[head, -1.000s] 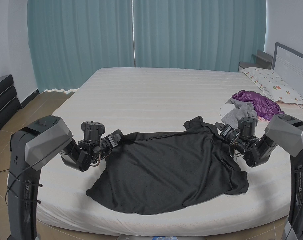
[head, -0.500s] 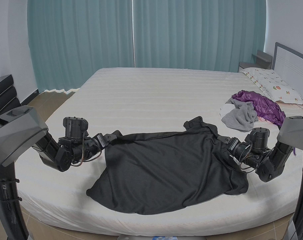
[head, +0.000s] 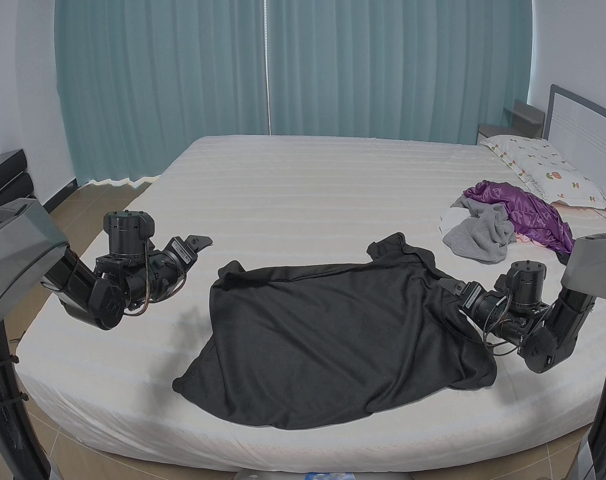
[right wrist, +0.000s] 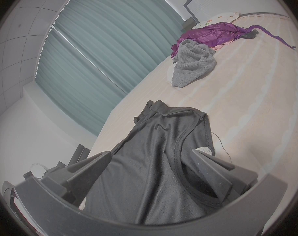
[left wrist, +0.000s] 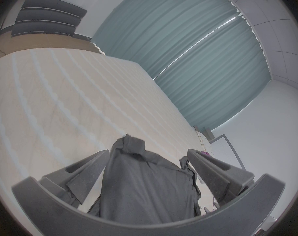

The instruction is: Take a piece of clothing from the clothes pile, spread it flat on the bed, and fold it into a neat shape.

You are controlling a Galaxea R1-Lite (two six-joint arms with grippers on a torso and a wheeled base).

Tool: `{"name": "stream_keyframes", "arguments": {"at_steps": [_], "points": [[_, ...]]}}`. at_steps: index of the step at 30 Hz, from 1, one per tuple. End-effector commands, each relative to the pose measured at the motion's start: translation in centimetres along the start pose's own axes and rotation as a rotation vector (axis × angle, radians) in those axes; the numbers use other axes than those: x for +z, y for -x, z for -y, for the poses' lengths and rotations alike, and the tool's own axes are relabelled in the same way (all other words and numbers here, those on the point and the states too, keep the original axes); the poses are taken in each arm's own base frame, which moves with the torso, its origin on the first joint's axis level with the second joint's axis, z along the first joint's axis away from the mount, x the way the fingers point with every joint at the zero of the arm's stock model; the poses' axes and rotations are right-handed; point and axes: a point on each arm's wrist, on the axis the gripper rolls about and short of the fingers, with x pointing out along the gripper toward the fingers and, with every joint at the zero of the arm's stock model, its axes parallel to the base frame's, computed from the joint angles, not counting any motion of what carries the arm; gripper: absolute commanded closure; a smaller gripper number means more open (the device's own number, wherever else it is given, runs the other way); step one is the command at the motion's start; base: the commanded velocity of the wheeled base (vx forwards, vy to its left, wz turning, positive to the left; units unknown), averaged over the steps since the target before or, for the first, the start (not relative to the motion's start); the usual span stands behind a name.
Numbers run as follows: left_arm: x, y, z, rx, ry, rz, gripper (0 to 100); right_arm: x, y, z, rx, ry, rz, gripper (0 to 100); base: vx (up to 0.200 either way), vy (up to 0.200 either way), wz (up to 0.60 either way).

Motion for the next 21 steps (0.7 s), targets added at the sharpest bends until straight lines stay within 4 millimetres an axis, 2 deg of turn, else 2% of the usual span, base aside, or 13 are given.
{"name": "stream_keyframes", "arguments": {"at_steps": [1, 10, 18, 21], "points": [[-0.5, 1.8, -0.4, 0.016, 0.005, -0.011, 0, -0.6, 1.0, -0.2, 0.014, 0.010, -0.005, 0, 0.000, 0.000, 0.00], [-2.0, 6.3, -1.0, 0.055, 0.056, -0.049, 0, -1.3, 3.1, -0.6, 0.046, 0.032, 0.009, 0, 0.000, 0.000, 0.00], [-4.2, 8.9, -1.9, 0.094, 0.070, -0.109, 0, -1.9, 5.4, -1.0, 0.044, 0.035, -0.018, 0, 0.000, 0.000, 0.00], [-4.4, 9.2, -1.7, 0.101, 0.110, -0.103, 0, -2.2, 5.9, -1.4, 0.046, 0.041, -0.025, 0, -0.200, 0.000, 0.00]]}}
